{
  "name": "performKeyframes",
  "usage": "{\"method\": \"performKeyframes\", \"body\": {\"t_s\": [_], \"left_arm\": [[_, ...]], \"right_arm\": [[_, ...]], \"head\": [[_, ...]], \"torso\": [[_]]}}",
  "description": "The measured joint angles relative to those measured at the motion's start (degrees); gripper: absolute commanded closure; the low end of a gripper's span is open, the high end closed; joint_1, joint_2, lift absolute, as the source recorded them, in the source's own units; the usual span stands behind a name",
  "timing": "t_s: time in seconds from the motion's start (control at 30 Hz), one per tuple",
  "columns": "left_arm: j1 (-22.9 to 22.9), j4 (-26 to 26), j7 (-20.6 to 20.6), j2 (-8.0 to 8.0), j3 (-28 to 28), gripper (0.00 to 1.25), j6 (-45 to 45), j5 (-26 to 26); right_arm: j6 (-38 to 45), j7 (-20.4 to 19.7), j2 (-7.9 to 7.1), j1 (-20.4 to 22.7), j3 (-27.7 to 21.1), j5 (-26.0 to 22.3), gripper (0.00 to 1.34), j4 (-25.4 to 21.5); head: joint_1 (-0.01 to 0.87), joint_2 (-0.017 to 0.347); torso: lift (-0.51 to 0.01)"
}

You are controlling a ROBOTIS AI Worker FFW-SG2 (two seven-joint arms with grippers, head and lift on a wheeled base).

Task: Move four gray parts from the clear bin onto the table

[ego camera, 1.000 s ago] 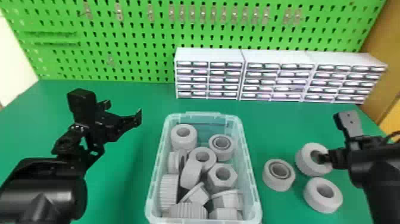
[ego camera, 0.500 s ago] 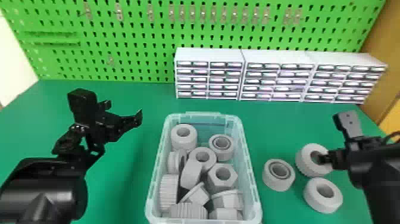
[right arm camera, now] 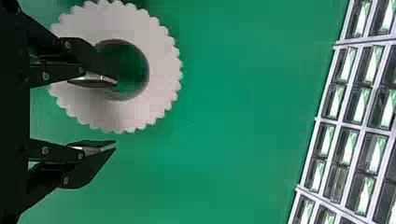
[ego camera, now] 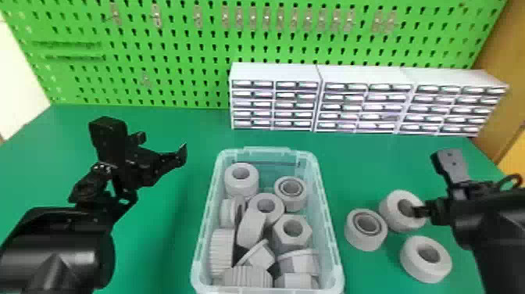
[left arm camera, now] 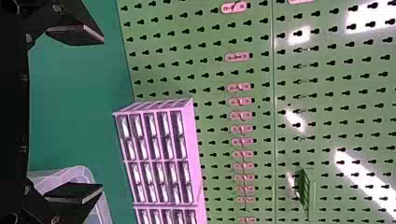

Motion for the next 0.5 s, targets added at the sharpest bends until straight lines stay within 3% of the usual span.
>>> {"method": "performKeyframes", "body": {"t_s": [0.5], "left_arm": [[0.02, 0.00, 0.00, 0.00, -0.01, 0.17, 0.09, 0.00]], "right_arm": [[-0.05, 0.00, 0.08, 0.03, 0.56, 0.50, 0.74, 0.60]], "head": [[0.678, 0.034]], "torso": [[-0.050]]}}
